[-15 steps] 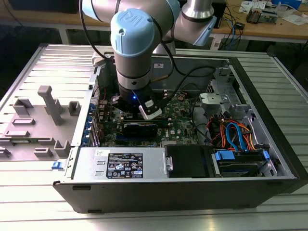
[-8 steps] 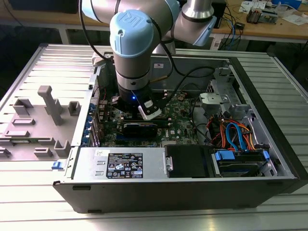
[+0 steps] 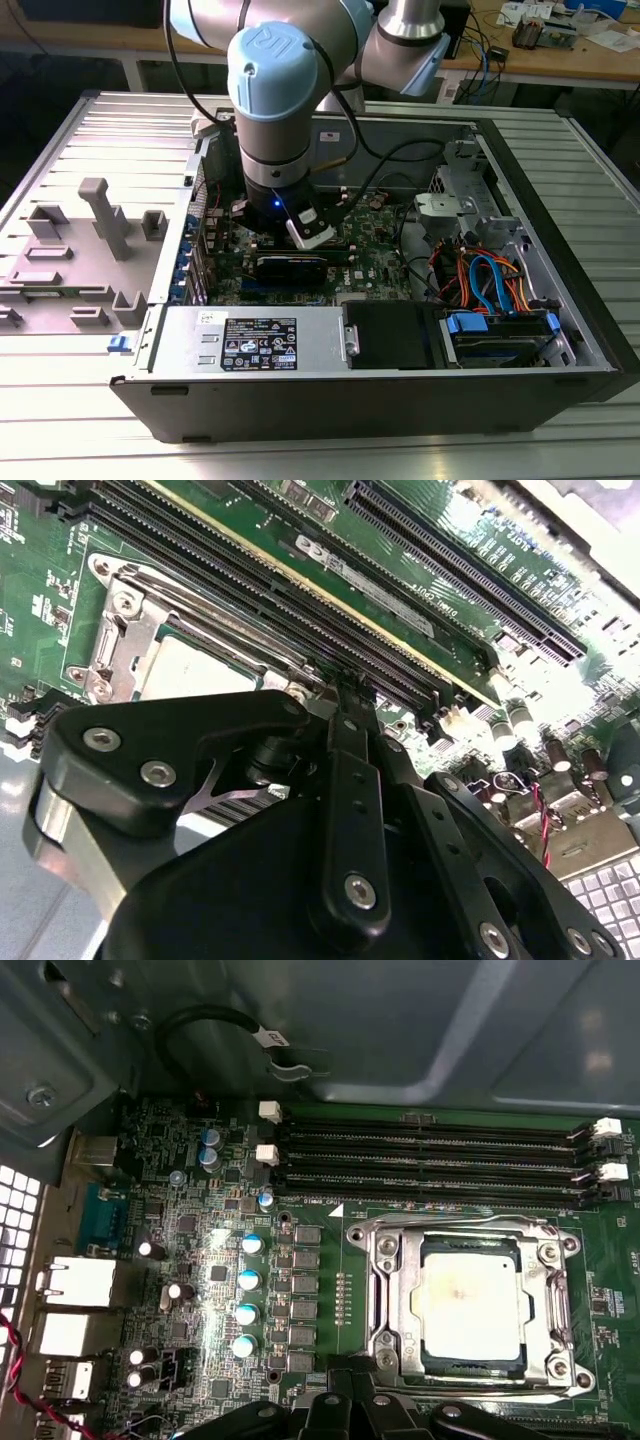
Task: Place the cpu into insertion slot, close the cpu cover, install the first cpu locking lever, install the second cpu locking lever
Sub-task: 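Install the second cpu locking lever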
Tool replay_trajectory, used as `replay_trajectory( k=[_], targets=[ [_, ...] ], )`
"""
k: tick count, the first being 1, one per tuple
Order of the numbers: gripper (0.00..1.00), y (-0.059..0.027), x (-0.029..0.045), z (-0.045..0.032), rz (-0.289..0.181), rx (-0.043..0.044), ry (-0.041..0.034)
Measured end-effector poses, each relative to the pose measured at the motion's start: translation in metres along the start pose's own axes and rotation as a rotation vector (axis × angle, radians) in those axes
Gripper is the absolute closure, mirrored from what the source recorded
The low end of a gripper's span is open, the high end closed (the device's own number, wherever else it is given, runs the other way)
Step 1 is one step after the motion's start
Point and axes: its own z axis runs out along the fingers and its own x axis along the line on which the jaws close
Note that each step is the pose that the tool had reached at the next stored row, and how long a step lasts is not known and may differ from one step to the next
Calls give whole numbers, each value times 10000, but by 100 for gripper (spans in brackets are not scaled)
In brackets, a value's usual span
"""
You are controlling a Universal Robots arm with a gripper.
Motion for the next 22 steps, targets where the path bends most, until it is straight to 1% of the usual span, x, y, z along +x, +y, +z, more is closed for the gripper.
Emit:
replay_trajectory(
  k=[1,2,3,12,15,19,22],
  targets=[
    [89,41,-1,-41,0,37,4],
    [89,74,-3,-24,-2,38,4],
    [89,72,0,-11,-1,39,5],
    [89,57,0,-8,-1,54,4],
    [89,58,0,-23,-2,54,3],
    [89,66,-1,-62,-2,57,4],
    [89,66,-1,-66,-1,60,5]
  ],
)
